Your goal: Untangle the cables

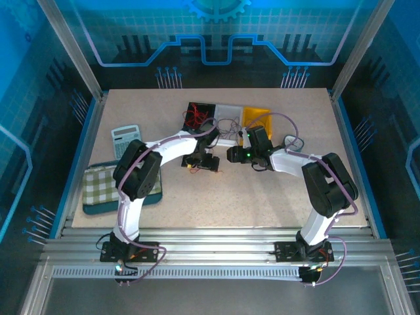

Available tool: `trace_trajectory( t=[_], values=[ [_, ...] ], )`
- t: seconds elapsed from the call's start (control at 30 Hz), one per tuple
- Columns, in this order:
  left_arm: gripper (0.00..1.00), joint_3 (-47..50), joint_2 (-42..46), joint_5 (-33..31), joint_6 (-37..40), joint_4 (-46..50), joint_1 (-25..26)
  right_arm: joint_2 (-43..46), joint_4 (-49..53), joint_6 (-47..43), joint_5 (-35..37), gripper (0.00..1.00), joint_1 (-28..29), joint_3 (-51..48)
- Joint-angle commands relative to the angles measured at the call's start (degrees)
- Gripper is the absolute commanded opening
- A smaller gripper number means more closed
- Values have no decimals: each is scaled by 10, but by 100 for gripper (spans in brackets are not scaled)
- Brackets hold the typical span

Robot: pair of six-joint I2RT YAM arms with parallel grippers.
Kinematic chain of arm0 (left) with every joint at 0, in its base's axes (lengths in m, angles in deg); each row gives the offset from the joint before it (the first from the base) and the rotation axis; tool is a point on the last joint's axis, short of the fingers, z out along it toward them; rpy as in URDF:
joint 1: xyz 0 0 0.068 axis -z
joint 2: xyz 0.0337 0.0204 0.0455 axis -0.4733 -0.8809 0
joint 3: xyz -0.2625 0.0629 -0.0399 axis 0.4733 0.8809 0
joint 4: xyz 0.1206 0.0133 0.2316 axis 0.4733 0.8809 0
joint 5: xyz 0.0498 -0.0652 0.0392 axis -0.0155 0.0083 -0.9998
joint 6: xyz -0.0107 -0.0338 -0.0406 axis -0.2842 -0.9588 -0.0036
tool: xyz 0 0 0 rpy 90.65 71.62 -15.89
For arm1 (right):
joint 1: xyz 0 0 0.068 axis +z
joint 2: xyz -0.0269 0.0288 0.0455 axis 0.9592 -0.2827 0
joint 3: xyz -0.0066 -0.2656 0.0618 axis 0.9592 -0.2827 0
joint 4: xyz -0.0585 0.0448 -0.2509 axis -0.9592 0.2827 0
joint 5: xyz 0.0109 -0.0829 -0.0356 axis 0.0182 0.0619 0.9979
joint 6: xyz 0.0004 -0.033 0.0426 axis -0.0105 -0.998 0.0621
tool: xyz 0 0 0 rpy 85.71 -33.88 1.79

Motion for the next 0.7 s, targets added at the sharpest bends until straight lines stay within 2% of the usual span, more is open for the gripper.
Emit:
trace_trajectory(
  t=[0.0,0.1,0.23,0.5,0.67],
  values=[
    [96,-26,-46,-11,15,36,36,13,0,-5,10,58,-3,-2],
    [96,-34,-59,-47,3,56,46,10,-1,-4,5,58,-3,1],
    [89,-2,-42,-79,-35,52,37,11,0,-8,1,58,-3,-1],
    [88,86,31,40,-38,-39,-8,12,5,-13,-7,58,-2,-1],
    [86,80,22,44,-43,-23,-11,10,5,-12,-10,58,-2,-2]
  ],
)
